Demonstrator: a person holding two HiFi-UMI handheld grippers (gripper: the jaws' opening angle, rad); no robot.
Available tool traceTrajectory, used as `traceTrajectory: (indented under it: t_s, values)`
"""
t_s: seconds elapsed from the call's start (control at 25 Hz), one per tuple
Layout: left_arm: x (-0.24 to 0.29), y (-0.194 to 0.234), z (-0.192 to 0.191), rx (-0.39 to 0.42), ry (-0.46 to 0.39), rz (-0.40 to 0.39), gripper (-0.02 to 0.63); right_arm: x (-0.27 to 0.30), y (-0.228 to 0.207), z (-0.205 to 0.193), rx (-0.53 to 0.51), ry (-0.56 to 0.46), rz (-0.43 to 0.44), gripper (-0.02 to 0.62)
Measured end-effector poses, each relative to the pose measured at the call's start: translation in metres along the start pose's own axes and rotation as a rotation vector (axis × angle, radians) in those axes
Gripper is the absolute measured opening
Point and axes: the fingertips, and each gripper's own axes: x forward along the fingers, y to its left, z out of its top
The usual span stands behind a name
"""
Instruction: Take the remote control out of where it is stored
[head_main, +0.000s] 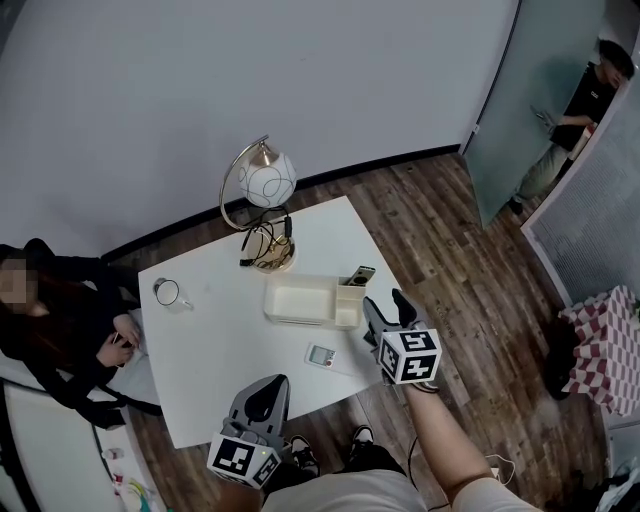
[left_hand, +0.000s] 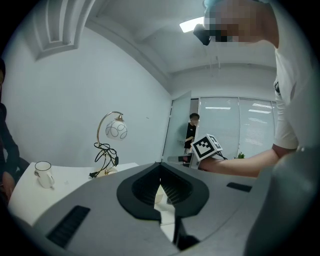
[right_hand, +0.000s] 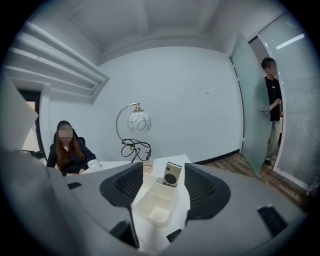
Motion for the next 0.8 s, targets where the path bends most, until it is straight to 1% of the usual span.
traceTrajectory:
  t_s: [0.44, 0.6, 0.8]
  values:
    - [-0.007, 0.021, -0.009, -0.013, 0.032, 0.047, 0.008, 0.069, -0.012, -0.024, 0.107, 0.072, -0.096, 0.258]
    - [-0.007, 0.027, -0.012, -0.015, 0.044, 0.057, 0.008, 0.086, -0.015, -0.031, 0.127, 0.077, -0.145, 0.258]
    - [-0.009, 0.036, -0.017, -0.023, 0.059, 0.070, 0.008, 0.096, -0.023, -0.040, 0.180, 0.067, -0.187, 0.258]
